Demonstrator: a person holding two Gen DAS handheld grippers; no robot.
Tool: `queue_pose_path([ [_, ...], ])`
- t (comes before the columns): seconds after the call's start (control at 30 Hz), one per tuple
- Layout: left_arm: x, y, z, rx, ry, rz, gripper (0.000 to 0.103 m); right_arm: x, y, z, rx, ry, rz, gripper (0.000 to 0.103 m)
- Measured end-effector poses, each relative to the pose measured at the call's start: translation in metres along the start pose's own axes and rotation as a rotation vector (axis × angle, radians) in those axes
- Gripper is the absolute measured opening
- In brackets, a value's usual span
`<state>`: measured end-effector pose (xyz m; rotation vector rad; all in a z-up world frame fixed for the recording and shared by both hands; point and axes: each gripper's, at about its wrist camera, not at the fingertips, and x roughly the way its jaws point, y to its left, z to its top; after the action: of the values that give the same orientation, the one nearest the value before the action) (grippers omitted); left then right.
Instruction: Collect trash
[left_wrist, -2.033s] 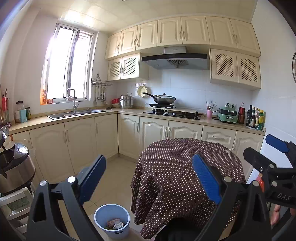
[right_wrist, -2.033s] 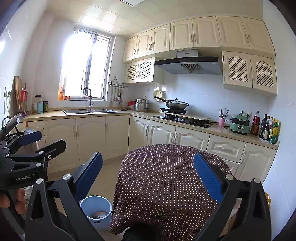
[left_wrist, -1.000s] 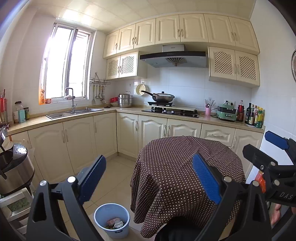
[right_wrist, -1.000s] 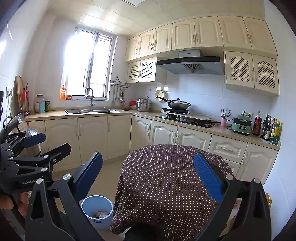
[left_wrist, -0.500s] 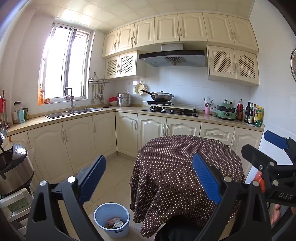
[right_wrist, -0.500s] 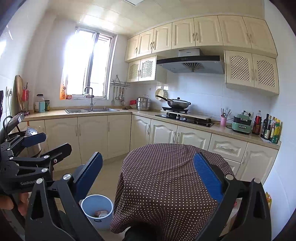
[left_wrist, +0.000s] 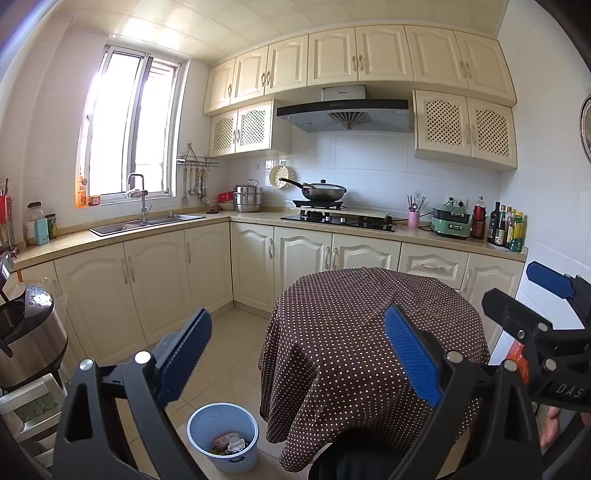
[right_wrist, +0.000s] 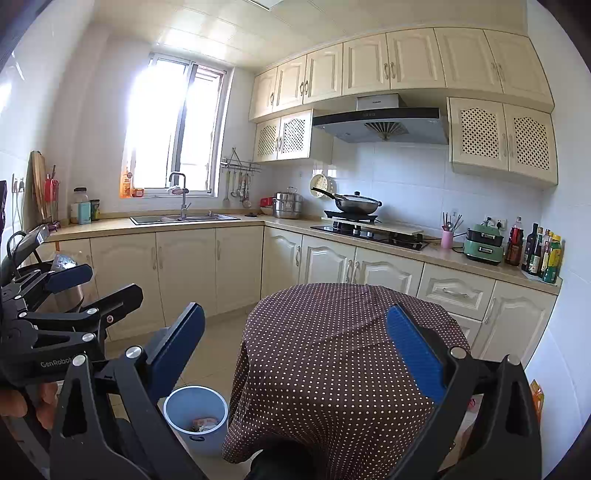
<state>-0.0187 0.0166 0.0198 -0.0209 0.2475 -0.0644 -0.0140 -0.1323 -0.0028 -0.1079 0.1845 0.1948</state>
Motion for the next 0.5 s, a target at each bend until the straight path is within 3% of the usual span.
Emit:
queue_pose_path([
  [0.5, -0.0008, -0.0006, -0.0001, 0.001, 0.004, -0.002, 0.093, -0.0024, 0.0023, -0.0021, 0.004, 0.006, 0.004, 0.096],
])
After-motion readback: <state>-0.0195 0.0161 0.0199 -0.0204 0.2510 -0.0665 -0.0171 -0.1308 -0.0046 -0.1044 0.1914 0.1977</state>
